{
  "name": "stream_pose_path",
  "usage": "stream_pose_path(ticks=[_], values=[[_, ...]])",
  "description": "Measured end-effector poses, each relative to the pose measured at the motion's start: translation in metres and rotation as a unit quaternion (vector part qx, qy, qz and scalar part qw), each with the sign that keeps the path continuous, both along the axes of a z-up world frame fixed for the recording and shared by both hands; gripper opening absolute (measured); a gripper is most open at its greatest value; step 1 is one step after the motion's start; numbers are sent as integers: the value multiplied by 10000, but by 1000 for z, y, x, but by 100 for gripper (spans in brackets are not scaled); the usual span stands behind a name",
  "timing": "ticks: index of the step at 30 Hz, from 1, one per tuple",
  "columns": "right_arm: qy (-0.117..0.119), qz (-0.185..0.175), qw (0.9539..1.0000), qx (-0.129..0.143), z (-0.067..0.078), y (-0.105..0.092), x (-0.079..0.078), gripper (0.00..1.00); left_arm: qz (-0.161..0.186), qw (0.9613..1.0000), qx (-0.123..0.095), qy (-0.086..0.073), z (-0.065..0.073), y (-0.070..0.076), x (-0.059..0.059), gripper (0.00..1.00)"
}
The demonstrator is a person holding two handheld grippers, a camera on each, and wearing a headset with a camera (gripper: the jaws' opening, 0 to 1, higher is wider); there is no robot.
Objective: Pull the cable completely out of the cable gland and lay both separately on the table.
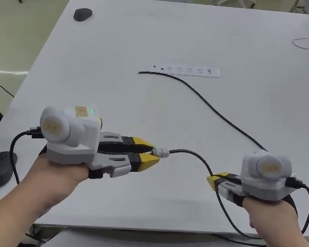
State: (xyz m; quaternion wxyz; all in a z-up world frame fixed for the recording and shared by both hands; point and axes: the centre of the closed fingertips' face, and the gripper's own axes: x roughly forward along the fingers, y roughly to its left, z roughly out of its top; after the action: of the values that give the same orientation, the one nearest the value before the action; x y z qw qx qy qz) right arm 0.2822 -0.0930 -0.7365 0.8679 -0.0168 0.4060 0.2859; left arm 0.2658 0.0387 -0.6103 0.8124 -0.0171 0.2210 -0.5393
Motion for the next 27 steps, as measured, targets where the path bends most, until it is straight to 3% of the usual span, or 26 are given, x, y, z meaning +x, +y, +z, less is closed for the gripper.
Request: stream_pose_path(ticks=[8,13,18,20,21,23,24,27], values=[[-39,204,9998,-55,2,2,-2,2,37,10000,-62,50,2,1,1,15],[-177,480,9986,-107,10,12,-4,9,39,10000,-51,61,1,1,2,15],[-566,1184,9910,-270,33,32,-4,19,26,9999,-29,95,-1,2,1,15],[-924,1531,9837,-208,52,48,-1,21,31,9999,-17,114,-2,2,1,15],[-1160,1800,9766,-215,64,58,-1,22,36,9999,-19,115,-2,2,0,15],[-1410,2165,9655,-340,76,73,-2,22,33,9999,-28,127,-3,2,0,15],[-1484,2257,9622,-361,79,77,-3,21,32,9999,-28,129,-3,2,0,15],[-1919,2772,9401,-512,92,101,-7,19,11,9999,-10,128,-4,1,-1,15]])
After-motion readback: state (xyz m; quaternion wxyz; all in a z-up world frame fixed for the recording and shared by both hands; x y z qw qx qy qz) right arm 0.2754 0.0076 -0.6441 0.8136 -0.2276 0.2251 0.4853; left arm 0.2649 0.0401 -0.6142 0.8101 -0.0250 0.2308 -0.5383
